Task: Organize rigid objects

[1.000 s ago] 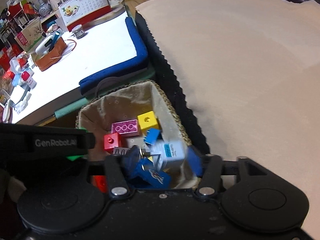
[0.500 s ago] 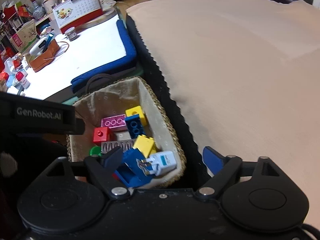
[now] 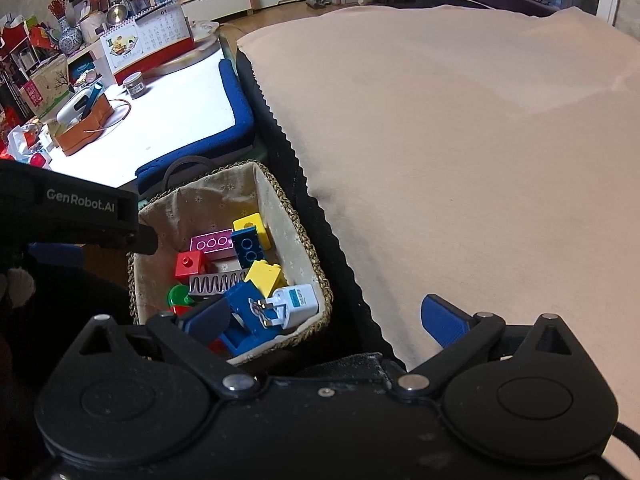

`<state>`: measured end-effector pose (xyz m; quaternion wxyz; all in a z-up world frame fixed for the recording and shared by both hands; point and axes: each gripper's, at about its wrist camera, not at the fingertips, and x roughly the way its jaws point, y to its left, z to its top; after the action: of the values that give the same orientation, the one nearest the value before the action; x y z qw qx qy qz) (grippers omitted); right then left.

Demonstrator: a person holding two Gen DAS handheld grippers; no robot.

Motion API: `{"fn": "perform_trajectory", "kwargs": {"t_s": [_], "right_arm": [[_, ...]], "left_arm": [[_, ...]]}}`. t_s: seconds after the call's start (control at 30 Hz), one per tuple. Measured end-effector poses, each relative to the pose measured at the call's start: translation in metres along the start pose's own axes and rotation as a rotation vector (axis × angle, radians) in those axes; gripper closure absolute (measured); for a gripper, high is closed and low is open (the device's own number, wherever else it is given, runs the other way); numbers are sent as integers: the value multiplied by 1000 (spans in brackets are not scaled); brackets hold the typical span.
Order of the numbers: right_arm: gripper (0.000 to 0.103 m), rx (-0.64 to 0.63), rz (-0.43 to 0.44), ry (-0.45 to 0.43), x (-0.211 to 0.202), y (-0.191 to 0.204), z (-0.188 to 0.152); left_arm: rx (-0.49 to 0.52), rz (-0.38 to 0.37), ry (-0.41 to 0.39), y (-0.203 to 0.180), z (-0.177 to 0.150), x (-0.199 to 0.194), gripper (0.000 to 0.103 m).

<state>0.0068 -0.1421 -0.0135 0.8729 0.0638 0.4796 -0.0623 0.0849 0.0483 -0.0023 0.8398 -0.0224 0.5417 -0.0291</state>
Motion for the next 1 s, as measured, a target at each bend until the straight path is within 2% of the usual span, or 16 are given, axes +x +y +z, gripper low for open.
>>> {"fn": "perform_trajectory", "kwargs": {"t_s": [0.07,0.1,0.13,0.3,1.0], "right_arm": [[0,4,-1,9,0,-2,-2],[0,8,-7,15,0,-3,-3],[0,10,-14,22,0,-4,-4],[0,30,-37,57,2,-9,-9],[0,93,-48,33,-16,-29,-21]], "left_arm": [[8,6,-19,-3,-3,-3,27],[12,7,-25,-5,-4,-5,17],[14,7,-30,-6,-5,-6,12],[9,-13,-40,-7,-9,-11,11],[26,-39,-47,-16,-23,-21,11]]}}
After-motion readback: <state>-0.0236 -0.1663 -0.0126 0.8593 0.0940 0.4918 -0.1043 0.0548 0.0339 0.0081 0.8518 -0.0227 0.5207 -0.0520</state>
